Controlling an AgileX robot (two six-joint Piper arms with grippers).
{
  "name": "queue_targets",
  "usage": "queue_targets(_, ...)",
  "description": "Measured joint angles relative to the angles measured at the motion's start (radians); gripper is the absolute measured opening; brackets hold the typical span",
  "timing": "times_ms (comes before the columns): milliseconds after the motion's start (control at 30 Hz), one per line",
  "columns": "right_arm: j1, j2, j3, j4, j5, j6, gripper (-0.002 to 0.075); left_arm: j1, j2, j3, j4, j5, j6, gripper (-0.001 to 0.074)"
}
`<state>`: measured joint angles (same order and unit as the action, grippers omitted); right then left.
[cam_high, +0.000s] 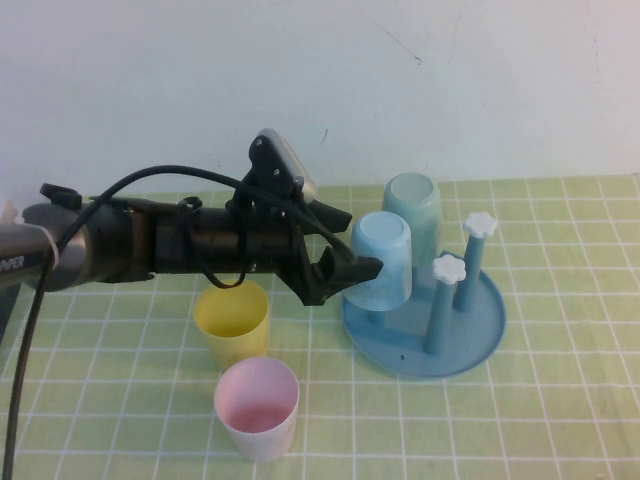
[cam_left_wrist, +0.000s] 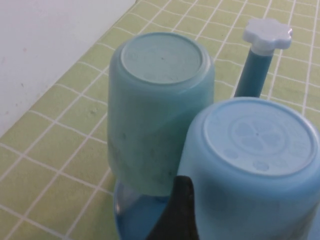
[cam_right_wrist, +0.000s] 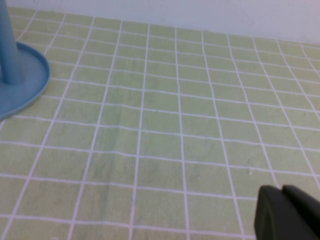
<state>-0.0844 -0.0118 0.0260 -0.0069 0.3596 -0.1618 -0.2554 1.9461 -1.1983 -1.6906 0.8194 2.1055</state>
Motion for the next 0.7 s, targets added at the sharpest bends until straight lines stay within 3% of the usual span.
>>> queue_targets(400, 0.000, 0.000, 0.000, 0.000, 0.000, 0.000, -0.0003, -0.092, 0.076, -0.100, -0.002, -0.062, 0.002, 0.0613)
queue_targets(700, 0.000, 0.000, 0.000, 0.000, 0.000, 0.000, -0.0003, -0.110, 0.082, -0.103, -0.015, -0.077, 0.002, 0.0579)
